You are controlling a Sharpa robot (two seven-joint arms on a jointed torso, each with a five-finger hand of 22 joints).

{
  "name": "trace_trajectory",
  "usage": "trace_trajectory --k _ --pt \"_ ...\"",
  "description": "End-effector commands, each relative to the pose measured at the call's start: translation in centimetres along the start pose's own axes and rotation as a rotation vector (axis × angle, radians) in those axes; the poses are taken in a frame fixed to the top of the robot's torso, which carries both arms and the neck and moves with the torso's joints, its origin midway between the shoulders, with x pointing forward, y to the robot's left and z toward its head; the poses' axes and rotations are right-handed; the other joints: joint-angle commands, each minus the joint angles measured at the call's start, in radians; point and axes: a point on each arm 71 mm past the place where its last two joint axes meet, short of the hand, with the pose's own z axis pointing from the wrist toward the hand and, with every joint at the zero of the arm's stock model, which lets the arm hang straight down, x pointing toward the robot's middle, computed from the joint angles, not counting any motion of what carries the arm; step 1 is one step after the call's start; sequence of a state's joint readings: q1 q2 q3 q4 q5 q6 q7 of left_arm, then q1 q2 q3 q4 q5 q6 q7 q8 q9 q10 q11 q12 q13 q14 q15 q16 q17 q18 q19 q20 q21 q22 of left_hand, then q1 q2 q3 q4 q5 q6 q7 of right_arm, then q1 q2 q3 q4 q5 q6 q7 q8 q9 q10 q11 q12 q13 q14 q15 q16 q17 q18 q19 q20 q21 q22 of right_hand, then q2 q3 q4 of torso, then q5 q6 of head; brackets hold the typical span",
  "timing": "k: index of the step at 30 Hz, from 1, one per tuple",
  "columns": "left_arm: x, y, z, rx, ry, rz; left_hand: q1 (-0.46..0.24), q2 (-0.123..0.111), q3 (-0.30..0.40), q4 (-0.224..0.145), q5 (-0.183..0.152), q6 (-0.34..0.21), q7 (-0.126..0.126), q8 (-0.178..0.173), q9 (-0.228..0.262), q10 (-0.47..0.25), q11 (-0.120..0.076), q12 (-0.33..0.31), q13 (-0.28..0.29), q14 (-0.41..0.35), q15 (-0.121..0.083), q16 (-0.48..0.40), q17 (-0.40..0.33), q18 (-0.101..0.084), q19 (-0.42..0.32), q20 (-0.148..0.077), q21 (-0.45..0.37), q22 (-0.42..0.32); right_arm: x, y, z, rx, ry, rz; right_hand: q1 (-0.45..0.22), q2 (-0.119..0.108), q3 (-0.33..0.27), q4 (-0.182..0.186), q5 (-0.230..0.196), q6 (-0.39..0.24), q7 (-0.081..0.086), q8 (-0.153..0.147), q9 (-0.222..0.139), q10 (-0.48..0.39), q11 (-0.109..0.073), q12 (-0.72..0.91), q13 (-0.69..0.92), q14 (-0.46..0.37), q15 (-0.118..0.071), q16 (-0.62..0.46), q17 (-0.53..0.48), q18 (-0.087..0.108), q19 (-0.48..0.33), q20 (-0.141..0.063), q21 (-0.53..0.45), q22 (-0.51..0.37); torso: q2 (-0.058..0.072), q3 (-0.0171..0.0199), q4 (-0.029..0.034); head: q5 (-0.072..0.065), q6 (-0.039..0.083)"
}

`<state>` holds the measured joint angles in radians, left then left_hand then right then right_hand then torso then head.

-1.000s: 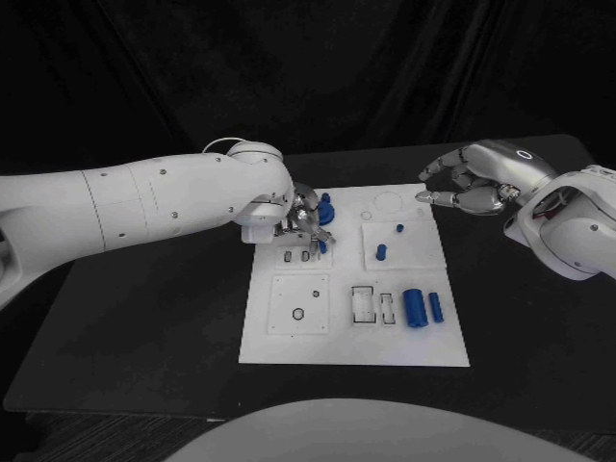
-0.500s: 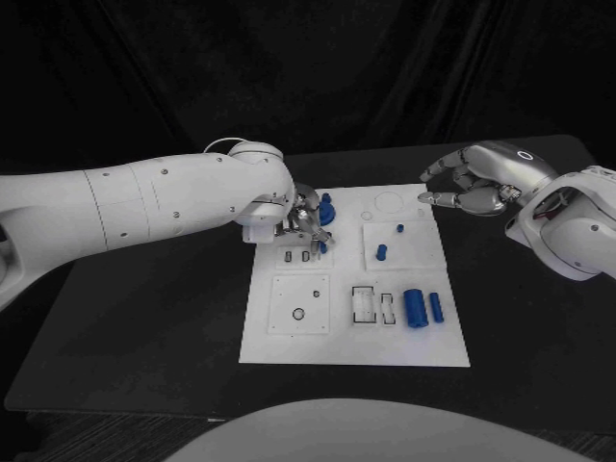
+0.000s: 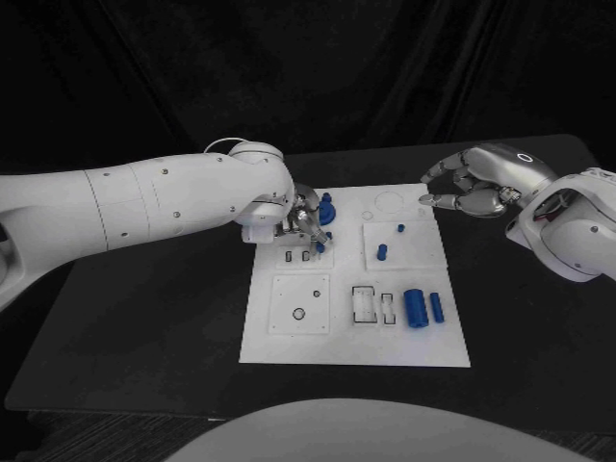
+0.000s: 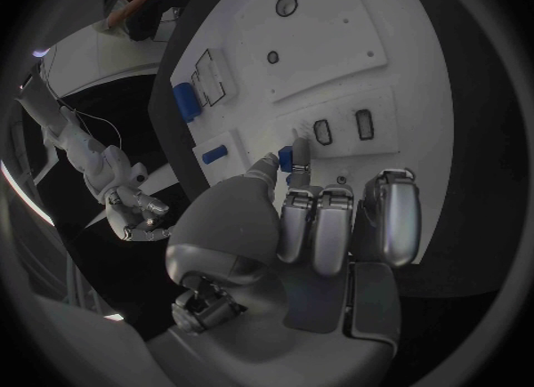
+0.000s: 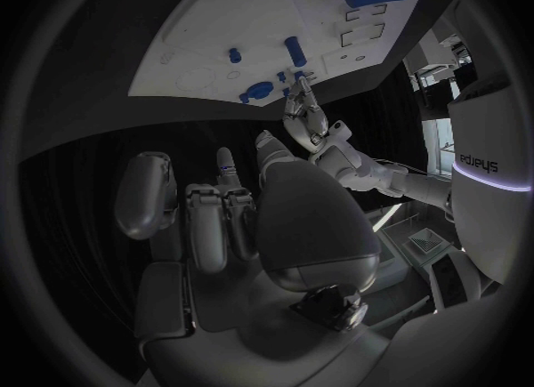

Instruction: Assemble the parts on the task board

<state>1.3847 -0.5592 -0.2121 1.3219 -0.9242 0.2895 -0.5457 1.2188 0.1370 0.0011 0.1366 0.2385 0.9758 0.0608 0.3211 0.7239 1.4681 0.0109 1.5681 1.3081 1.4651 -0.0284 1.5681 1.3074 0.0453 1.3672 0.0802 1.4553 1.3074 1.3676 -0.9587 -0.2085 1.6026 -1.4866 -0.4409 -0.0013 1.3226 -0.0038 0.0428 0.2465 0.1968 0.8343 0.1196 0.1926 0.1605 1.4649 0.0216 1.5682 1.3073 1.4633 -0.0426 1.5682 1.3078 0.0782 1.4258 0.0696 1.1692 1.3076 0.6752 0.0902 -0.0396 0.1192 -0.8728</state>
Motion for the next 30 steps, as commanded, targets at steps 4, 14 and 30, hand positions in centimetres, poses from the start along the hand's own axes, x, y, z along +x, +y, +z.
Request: trace_trajectory --k 4,14,30 --pt "0.2 -0.1 0.0 0.018 0.015 0.009 0.012 -0.006 0.021 -0.01 0.012 0.011 -0.002 -0.007 0.005 0.103 -0.009 0.003 0.263 0.106 -0.006 0.003 0.263 0.011 -0.005 0.0 -0.006 0.112 0.1 -0.1 -0.1 0.009 0.008 0.001 0.011 0.002 0.0 -0.007 0.004 0.006 0.001 -0.002 -0.001 0.106 0.006 0.003 0.263 0.108 0.007 0.003 0.263 0.003 -0.001 0.002 -0.005 0.156 0.0 0.0 0.0008 0.002 0.0" --pt "0.1 0.2 0.0 0.016 0.01 0.002 0.016 -0.025 0.078 -0.038 0.057 0.022 -0.005 -0.024 0.02 0.103 -0.012 0.003 0.263 0.106 -0.009 0.003 0.263 0.011 -0.002 -0.004 -0.008 0.117 0.1 -0.1 -0.1 0.01 0.012 0.001 0.015 0.004 0.001 -0.011 0.008 0.006 0.002 -0.002 -0.003 0.106 0.007 0.003 0.263 0.108 0.007 0.003 0.263 0.003 -0.001 0.002 -0.006 0.155 -0.001 -0.0012 0.0005 0.007 0.0" --pt "0.7 1.3 -1.1 0.02 -0.016 -0.026 -0.034 -0.087 0.251 -0.082 0.121 0.041 -0.007 -0.051 0.061 0.103 -0.016 0.003 0.263 0.106 -0.014 0.003 0.263 0.01 0.004 -0.008 -0.015 0.125 0.2 -0.3 -0.3 0.025 0.024 0.001 0.023 0.008 0.002 -0.019 0.033 0.008 0.003 -0.004 -0.007 0.106 0.008 0.003 0.263 0.108 0.008 0.003 0.263 0.004 -0.003 0.003 -0.01 0.154 -0.001 -0.0016 0.0011 0.013 0.0"
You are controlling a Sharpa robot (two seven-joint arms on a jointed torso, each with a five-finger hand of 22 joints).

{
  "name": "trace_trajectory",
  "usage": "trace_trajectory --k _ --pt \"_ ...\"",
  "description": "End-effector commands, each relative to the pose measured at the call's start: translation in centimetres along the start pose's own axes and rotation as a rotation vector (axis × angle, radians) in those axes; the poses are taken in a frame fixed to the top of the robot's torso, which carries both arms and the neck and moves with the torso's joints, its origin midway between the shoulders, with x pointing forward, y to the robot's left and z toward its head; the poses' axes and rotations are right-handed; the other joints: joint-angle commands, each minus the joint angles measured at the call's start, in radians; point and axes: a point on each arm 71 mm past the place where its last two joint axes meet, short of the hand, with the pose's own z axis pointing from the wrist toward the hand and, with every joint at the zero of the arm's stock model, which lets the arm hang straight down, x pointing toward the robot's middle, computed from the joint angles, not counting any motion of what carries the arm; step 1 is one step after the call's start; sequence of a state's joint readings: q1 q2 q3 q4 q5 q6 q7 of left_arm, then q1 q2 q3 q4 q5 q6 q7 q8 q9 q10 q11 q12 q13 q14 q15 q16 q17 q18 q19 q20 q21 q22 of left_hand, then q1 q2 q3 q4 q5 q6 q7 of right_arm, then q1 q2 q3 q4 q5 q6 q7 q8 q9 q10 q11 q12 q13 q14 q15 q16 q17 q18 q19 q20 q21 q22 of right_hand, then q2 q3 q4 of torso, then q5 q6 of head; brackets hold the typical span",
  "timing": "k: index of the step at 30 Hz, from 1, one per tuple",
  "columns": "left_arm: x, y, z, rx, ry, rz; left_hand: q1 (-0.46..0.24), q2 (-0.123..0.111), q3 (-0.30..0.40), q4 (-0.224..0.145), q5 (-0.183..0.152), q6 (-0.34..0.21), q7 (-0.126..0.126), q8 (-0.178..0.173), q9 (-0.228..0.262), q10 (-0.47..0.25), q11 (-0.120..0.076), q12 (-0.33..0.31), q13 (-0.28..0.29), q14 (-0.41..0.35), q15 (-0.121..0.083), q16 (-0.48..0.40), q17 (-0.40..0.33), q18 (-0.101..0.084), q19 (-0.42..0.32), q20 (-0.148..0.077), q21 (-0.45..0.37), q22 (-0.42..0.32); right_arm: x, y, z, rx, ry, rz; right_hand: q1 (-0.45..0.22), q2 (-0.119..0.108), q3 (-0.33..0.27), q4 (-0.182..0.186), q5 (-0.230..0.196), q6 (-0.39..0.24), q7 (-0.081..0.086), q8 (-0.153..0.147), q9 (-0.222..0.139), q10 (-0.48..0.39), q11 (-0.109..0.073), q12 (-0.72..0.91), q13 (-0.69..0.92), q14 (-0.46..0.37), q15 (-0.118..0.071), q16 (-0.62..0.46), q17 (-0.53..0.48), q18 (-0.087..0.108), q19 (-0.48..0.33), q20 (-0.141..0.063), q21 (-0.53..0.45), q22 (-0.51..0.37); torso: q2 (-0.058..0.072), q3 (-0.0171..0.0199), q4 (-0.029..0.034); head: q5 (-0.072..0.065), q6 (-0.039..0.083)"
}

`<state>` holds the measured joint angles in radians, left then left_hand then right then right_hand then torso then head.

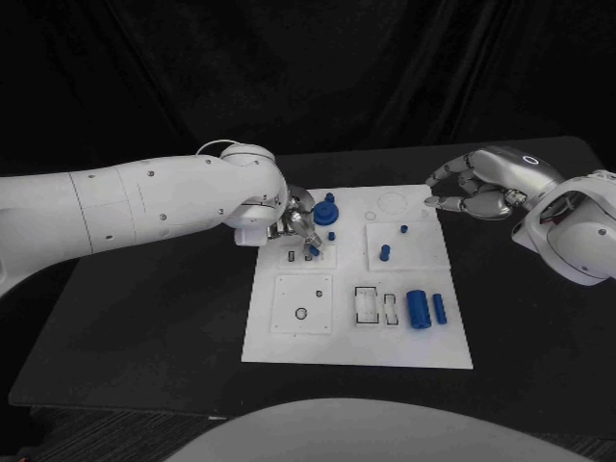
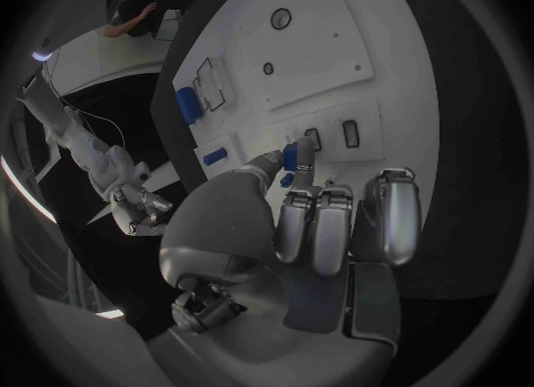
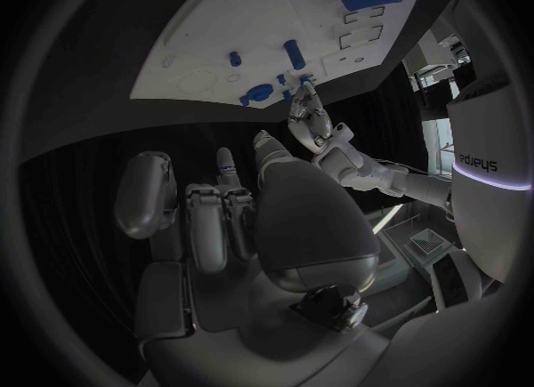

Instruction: Assemble the parts on the task board

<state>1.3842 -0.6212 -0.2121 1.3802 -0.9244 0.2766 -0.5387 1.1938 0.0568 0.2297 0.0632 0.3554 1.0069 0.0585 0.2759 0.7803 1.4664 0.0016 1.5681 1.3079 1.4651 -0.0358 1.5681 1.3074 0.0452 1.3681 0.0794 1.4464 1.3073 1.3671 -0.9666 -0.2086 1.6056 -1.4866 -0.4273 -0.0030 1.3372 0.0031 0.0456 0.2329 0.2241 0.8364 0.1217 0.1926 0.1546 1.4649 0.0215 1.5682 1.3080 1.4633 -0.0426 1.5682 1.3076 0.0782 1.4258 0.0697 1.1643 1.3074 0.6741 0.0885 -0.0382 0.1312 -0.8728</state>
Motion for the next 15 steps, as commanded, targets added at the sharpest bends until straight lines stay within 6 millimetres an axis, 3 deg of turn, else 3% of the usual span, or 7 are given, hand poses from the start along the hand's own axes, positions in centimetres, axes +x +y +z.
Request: trace_trajectory --k 1,15 --pt "0.2 0.0 -0.2 0.012 -0.012 -0.009 -0.011 -0.008 0.026 -0.009 0.004 0.011 -0.005 -0.006 0.006 0.104 -0.007 0.003 0.263 0.106 -0.006 0.003 0.263 0.01 0.003 -0.008 -0.006 0.125 0.2 -0.1 -0.1 0.019 0.012 0.002 0.009 0.002 -0.001 -0.006 0.01 0.006 0.001 -0.004 -0.002 0.106 0.008 0.003 0.263 0.107 0.008 0.003 0.263 0.004 -0.003 0.003 -0.006 0.154 0.0 0.0002 -0.0007 0.001 0.0" --pt "0.7 1.3 -1.1 -0.006 -0.023 -0.029 -0.041 -0.023 0.071 -0.01 0.003 0.01 -0.003 -0.017 0.017 0.104 -0.007 0.003 0.263 0.106 -0.007 0.003 0.263 0.012 -0.003 -0.008 -0.014 0.123 0.6 -0.2 -0.3 0.026 0.032 0.006 0.012 0.003 -0.001 -0.009 0.022 0.007 0.001 -0.005 -0.004 0.106 0.008 0.003 0.263 0.107 0.008 0.003 0.263 0.005 -0.004 0.003 -0.009 0.154 -0.004 0.0009 -0.0001 0.004 0.0"
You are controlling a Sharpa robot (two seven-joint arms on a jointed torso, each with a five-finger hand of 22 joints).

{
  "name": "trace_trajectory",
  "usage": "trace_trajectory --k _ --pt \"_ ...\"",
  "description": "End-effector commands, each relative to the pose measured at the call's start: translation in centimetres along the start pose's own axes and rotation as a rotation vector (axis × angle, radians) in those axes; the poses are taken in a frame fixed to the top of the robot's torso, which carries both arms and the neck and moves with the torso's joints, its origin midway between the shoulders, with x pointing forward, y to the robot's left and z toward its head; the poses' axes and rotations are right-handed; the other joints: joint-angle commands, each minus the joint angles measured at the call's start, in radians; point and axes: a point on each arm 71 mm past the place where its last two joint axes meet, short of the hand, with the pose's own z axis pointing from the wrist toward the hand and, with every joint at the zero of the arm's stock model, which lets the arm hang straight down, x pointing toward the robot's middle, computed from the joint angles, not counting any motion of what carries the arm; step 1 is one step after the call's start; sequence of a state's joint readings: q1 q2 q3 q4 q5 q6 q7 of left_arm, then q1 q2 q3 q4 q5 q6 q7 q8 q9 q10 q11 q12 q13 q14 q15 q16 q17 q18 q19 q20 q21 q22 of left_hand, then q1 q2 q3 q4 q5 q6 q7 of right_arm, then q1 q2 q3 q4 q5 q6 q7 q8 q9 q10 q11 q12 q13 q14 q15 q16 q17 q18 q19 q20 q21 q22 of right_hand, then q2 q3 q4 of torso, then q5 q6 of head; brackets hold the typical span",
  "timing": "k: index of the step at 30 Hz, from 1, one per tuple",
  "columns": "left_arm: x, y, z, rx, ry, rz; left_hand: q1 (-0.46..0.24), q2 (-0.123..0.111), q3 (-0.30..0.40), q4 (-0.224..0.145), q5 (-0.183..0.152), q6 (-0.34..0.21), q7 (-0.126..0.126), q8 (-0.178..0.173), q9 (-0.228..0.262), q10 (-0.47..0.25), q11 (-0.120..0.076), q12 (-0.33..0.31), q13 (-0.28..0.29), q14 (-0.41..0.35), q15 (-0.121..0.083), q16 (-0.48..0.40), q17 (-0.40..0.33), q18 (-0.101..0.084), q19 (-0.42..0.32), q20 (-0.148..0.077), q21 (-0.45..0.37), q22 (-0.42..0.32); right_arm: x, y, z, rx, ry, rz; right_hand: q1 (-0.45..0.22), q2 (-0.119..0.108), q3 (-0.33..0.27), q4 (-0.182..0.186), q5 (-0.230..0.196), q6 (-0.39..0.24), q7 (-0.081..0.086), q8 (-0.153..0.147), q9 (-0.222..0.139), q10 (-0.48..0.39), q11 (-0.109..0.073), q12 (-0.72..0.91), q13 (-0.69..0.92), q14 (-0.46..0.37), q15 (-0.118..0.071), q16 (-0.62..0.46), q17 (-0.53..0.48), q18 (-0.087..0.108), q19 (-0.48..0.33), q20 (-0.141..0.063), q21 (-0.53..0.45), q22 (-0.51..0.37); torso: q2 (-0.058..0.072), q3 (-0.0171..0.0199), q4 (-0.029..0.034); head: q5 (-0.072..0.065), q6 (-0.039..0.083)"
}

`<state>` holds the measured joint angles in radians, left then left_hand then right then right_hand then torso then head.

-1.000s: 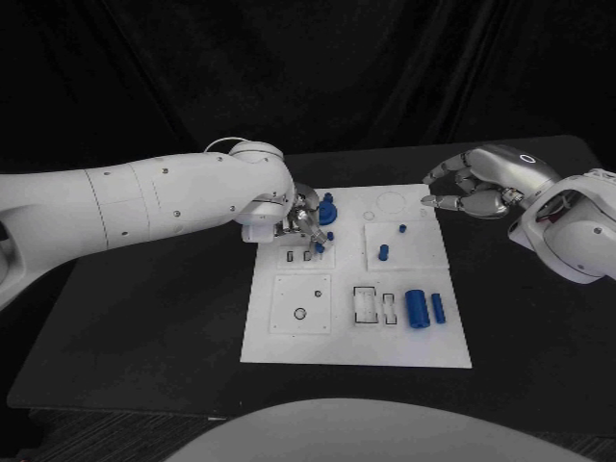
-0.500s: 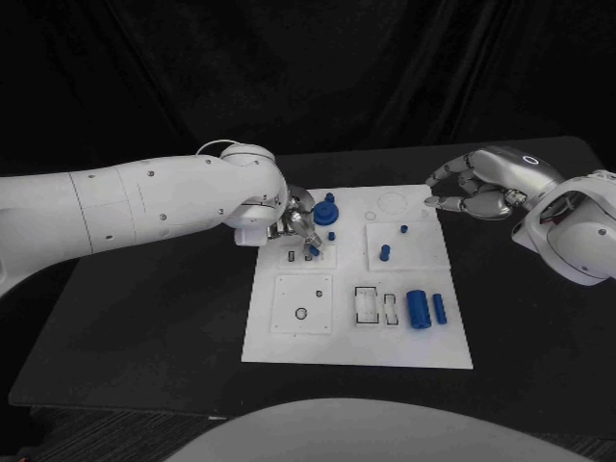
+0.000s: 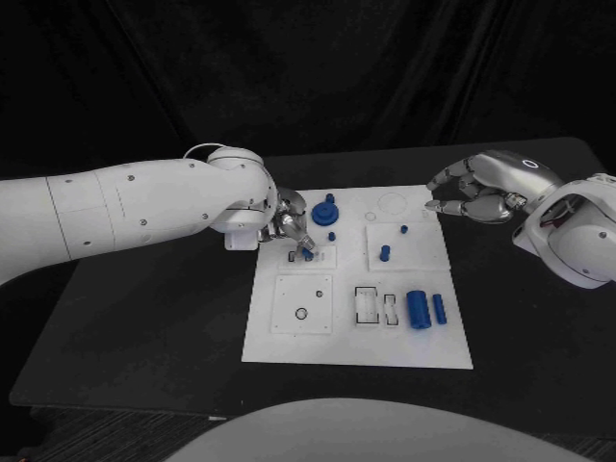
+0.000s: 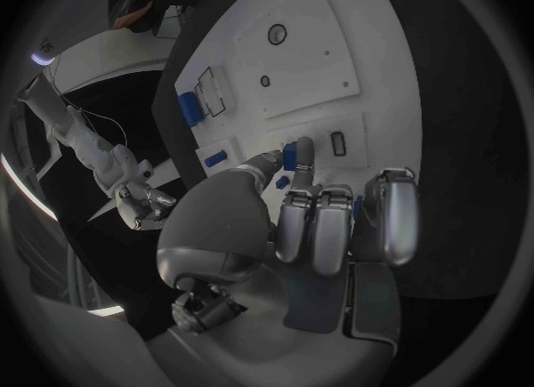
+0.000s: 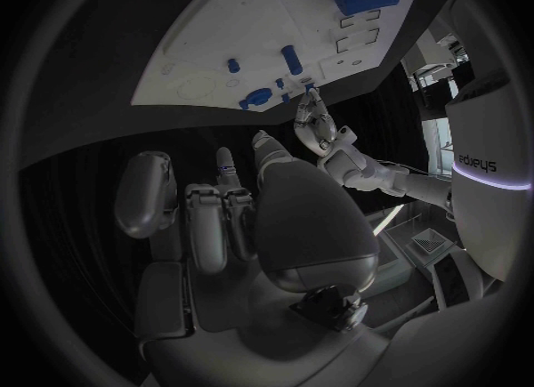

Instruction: Assemble the parts on the task board

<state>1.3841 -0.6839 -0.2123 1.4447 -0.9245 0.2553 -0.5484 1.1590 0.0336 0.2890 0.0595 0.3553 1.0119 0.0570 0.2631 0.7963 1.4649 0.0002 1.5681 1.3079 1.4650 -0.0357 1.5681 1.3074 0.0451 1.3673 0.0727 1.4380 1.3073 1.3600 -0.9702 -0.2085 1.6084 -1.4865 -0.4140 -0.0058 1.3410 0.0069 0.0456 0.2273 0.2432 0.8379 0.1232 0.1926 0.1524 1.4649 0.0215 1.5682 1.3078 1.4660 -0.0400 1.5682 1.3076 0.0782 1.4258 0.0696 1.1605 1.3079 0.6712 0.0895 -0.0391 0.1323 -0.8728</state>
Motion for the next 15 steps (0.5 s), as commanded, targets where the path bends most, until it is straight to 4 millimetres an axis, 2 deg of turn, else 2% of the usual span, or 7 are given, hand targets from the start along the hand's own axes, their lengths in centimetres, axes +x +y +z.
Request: trace_trajectory --k 1,15 --pt "0.04 -0.02 -0.04 -0.001 -0.016 -0.011 -0.01 -0.002 0.019 -0.007 0.003 0.0 0.0 -0.008 0.002 0.106 -0.004 0.003 0.263 0.106 -0.006 0.003 0.263 0.012 -0.003 -0.001 -0.007 0.122 0.2 -0.13 -0.09 0.021 0.014 0.002 0.008 -0.001 -0.001 -0.004 0.003 0.006 -0.001 -0.005 -0.002 0.106 0.008 0.003 0.263 0.105 0.005 0.003 0.263 0.005 -0.004 0.003 -0.005 0.153 -0.001 -0.0005 0.0012 0.003 0.0" --pt "0.21 0.46 0.01 -0.024 -0.029 -0.027 -0.033 -0.002 0.045 -0.001 -0.003 -0.01 0.007 -0.024 0.004 0.106 0.001 0.003 0.263 0.106 -0.002 0.003 0.263 0.013 -0.005 0.001 -0.011 0.122 0.44 -0.14 -0.1 0.026 0.033 0.003 0.013 0.001 0.001 -0.008 0.02 0.006 0.0 -0.006 -0.005 0.106 0.008 0.003 0.263 0.105 0.005 0.003 0.263 0.007 -0.008 0.004 -0.016 0.15 0.003 -0.0011 -0.0004 0.008 0.0"
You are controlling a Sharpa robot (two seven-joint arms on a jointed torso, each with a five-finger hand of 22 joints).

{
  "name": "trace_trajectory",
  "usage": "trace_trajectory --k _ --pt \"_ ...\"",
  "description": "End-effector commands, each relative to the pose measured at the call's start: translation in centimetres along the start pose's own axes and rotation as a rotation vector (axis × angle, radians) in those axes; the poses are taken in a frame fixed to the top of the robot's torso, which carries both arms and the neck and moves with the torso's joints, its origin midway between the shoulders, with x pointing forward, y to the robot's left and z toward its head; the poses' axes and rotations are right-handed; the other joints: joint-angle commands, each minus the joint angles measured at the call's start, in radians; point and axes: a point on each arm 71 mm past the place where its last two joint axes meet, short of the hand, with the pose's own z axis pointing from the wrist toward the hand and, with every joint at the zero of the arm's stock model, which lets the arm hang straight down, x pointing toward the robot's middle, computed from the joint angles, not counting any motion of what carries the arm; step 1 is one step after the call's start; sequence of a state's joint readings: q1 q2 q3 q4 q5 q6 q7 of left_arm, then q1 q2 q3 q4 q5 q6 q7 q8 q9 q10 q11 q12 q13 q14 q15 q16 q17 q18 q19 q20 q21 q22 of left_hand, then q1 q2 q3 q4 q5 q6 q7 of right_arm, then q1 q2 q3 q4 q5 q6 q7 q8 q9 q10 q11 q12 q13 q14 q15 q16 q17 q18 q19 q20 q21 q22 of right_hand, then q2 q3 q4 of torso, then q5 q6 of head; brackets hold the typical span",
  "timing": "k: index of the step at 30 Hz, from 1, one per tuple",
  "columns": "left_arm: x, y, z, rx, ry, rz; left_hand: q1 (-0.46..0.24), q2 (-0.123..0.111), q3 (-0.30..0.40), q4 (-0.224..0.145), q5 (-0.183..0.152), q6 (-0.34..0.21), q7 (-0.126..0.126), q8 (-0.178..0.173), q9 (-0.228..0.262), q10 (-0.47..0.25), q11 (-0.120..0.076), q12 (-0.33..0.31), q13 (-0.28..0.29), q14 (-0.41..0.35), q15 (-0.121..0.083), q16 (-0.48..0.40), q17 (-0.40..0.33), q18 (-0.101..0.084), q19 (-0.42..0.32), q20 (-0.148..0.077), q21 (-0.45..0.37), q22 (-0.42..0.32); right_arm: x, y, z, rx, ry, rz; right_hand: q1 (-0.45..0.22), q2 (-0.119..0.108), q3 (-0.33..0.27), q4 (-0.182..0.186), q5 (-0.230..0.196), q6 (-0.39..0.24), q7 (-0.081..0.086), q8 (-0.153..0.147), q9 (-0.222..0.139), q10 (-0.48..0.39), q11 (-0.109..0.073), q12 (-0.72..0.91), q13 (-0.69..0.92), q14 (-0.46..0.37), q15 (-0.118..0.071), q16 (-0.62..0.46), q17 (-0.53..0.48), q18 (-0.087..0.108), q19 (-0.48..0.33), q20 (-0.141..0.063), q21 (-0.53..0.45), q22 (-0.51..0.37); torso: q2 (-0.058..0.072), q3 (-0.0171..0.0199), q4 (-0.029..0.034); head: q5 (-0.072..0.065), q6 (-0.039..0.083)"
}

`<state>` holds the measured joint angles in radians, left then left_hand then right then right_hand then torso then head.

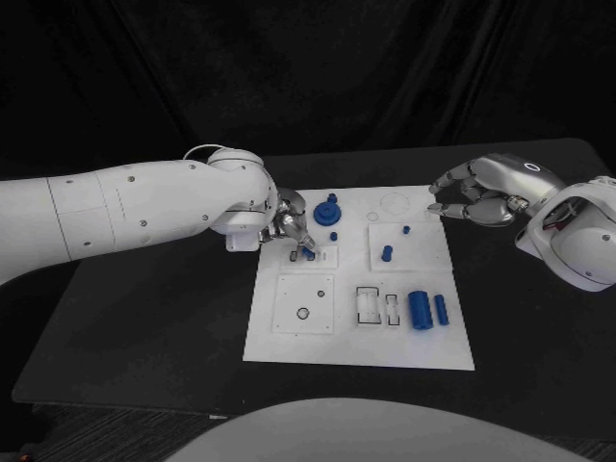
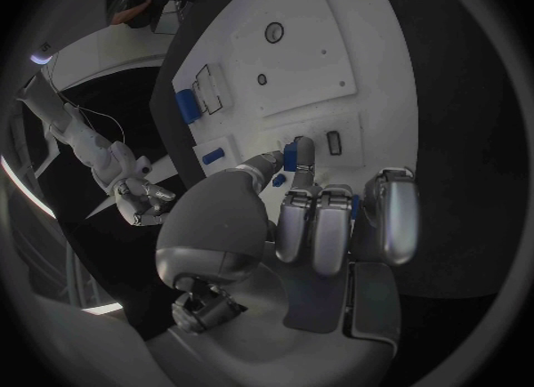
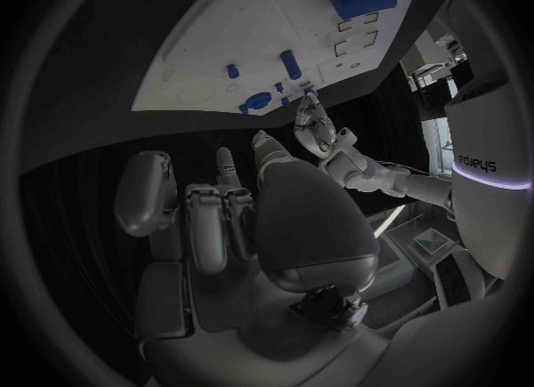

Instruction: Assemble the parts on the task board

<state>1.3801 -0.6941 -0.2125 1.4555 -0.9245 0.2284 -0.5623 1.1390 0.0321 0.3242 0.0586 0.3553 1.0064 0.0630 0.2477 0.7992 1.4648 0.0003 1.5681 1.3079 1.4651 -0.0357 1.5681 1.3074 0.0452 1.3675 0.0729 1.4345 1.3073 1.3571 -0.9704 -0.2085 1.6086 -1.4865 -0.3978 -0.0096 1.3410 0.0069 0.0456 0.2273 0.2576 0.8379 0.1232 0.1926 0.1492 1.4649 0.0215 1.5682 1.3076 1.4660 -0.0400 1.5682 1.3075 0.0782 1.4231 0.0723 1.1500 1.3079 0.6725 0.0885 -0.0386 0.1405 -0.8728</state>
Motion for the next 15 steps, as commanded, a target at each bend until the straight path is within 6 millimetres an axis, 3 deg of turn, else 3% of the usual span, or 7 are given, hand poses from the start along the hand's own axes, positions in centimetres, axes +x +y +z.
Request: trace_trajectory --k 1,15 --pt "0.11 0.18 0.13 -0.014 -0.013 -0.013 -0.013 -0.001 0.009 0.0 -0.002 -0.005 0.001 -0.009 0.001 0.106 0.001 0.003 0.263 0.106 -0.002 0.003 0.263 0.013 -0.006 0.001 -0.008 0.122 0.2 -0.11 -0.04 0.022 0.015 0.001 0.013 0.001 0.001 -0.008 0.006 0.006 0.0 -0.006 -0.002 0.106 0.008 0.003 0.263 0.105 0.005 0.003 0.263 0.007 -0.005 0.001 -0.005 0.15 0.002 -0.0003 -0.0006 -0.001 0.0" --pt "1.08 0.87 0.58 -0.046 -0.01 -0.033 -0.034 0.01 0.029 0.013 -0.004 0.004 0.002 -0.016 0.001 0.106 0.003 0.003 0.263 0.106 0.0 0.003 0.263 0.01 0.005 0.004 -0.002 0.131 0.3 -0.12 -0.06 0.029 0.029 0.001 0.023 0.004 0.007 -0.019 0.047 0.01 0.001 -0.009 -0.009 0.106 0.009 0.003 0.263 0.105 0.006 0.003 0.263 0.008 -0.01 0.002 -0.016 0.148 0.0 0.0011 -0.0023 0.003 0.0"
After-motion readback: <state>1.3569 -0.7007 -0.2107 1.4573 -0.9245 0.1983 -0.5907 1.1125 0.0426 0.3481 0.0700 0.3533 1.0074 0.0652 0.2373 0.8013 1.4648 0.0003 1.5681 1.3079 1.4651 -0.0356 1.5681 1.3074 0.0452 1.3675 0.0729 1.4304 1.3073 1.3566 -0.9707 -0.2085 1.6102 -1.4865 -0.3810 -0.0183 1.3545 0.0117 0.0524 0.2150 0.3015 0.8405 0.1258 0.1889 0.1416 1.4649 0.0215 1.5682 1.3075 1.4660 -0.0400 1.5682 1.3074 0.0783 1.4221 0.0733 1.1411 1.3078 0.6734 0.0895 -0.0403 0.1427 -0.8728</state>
